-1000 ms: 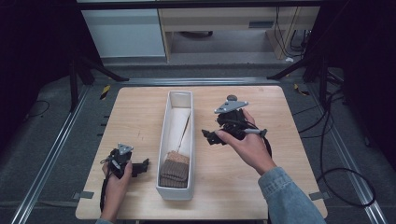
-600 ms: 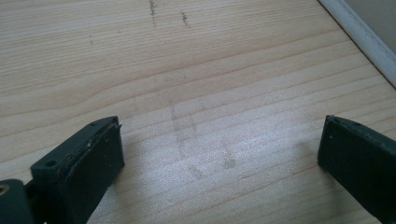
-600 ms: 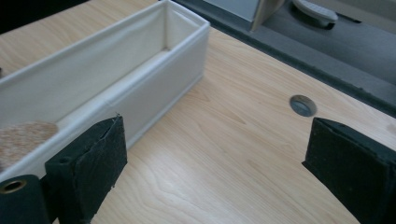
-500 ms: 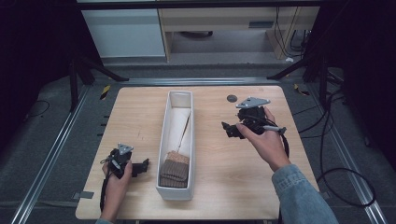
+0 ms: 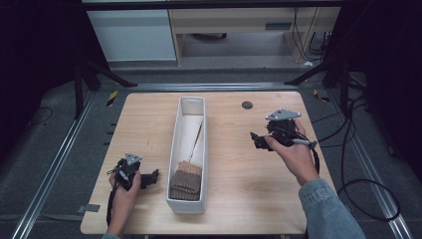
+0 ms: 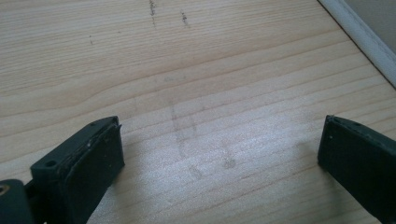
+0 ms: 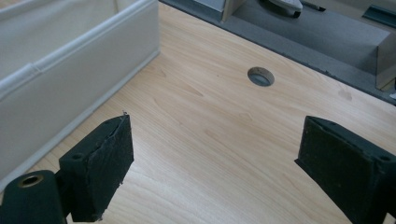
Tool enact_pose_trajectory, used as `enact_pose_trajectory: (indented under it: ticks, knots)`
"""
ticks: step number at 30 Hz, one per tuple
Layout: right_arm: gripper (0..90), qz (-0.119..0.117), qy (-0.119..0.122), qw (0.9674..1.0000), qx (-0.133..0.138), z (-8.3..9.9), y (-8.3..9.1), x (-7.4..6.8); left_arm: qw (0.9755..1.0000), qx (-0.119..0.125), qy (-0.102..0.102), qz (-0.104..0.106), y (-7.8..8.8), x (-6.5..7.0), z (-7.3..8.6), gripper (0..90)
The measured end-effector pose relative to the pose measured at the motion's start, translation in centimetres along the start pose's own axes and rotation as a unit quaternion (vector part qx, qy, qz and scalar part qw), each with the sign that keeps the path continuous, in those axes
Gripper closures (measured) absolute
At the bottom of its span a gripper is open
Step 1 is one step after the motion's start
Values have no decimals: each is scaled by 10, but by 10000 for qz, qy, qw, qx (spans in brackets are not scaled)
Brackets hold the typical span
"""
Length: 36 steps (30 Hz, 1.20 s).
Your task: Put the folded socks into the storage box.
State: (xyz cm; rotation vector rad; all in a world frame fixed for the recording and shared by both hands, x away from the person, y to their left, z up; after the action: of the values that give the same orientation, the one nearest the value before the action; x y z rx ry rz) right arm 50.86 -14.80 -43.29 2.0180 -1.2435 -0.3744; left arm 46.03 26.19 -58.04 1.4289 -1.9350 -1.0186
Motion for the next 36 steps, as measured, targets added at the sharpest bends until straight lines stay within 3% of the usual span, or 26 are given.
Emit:
enact_pose_trajectory:
  ticks: [9,19,36]
  knots:
    - [148,57,-137,9996,-225,33,-14,11,10000,-2,-1,3,0,0,0,0]
    - [161,5,-286,9989,-374,56,-28,15,10000,-1,-1,3,0,0,0,0]
    - [132,-192,-550,9966,-588,92,-64,-1,10000,3,-4,-4,0,0,0,0]
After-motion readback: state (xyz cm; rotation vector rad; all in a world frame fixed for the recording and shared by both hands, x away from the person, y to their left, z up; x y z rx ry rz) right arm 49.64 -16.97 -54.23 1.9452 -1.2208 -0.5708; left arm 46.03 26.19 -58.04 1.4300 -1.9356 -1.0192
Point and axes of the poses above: each handheld gripper's, and its own axes: y roughly backward along the jaws, z roughly out of its underside, x roughly to its right, the point moved 10 cm from there along -y, roughly forward along the jaws, and after that the axes turned 10 degrees about -x, right-handed, at the moved point
